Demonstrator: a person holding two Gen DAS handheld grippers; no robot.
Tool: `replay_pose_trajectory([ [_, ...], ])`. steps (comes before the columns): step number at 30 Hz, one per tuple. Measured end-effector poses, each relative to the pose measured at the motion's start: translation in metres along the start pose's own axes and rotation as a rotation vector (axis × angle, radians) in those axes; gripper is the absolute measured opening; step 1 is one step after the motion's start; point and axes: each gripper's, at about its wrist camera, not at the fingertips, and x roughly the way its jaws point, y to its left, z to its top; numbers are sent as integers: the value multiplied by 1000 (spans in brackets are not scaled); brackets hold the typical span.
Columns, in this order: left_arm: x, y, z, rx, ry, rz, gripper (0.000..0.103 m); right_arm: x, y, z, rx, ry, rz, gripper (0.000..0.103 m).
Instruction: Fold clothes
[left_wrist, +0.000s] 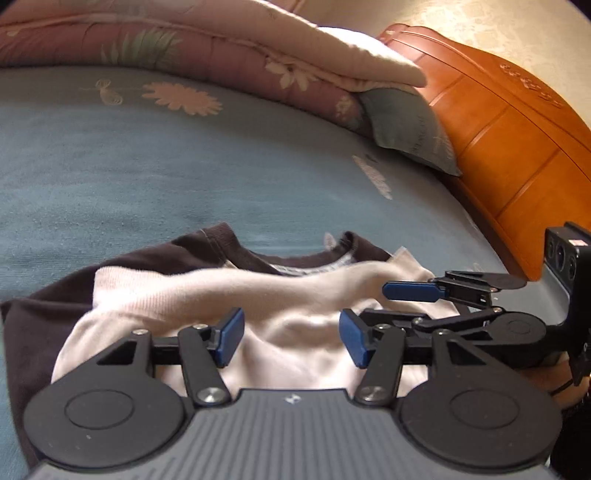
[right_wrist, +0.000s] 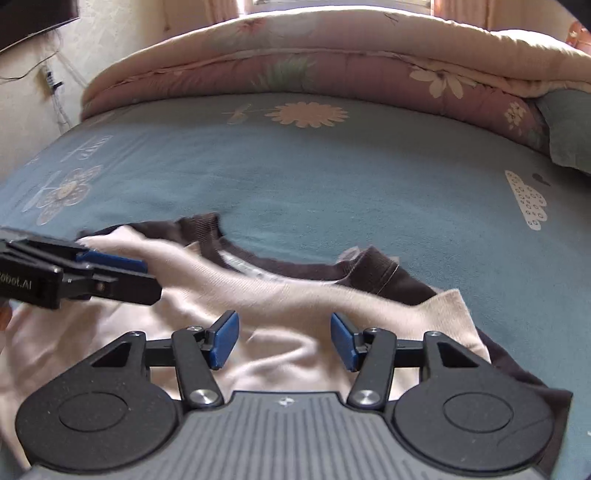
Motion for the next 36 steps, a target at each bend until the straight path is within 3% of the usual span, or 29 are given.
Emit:
replay_pose_trajectory([
  [3,-18,-12,-22,91,15,-29,63,-17,22,-23,-106,23,23,63],
  [6,-26,1,-45,83,72,43,63,-30,17,-53,-151,39,11,64],
  [8,-38,23,-56,28,83,85,64,-43,-12,-70,-58,36,16,64],
  [10,-57,42,-60,-59,77,77,64,-67,-48,-84,81,-14,64,64],
  [13,-82,49,-52,-99,17,62,67,-97,-80,-90,209,-29,21,66],
  [15,-84,47,-38,-98,-35,35,69,-109,-81,-85,202,-70,2,75],
  [17,-74,48,-23,-105,-65,10,72,-106,-79,-75,199,-91,4,76],
  [18,-63,48,-18,-97,-71,23,72,-98,-80,-71,217,-85,19,76],
  [21,-24,59,-14,-74,-35,156,72,-67,-83,-70,257,-24,13,76],
  [22,-17,65,-17,-82,-21,188,65,-59,-84,-75,254,7,-12,76],
  [25,-30,61,-20,-78,-20,191,67,-70,-86,-86,234,19,-38,76],
  [29,-71,23,-32,112,-24,232,69,-109,-72,-95,145,36,-79,79],
  [33,-104,-41,-72,437,-8,290,77,-141,-28,-109,-40,46,-129,85],
  [35,-116,-72,-103,610,-9,313,88,-151,-1,-118,-137,41,-147,91],
  [36,-120,-86,-119,702,-15,330,89,-154,12,-124,-184,43,-153,93],
])
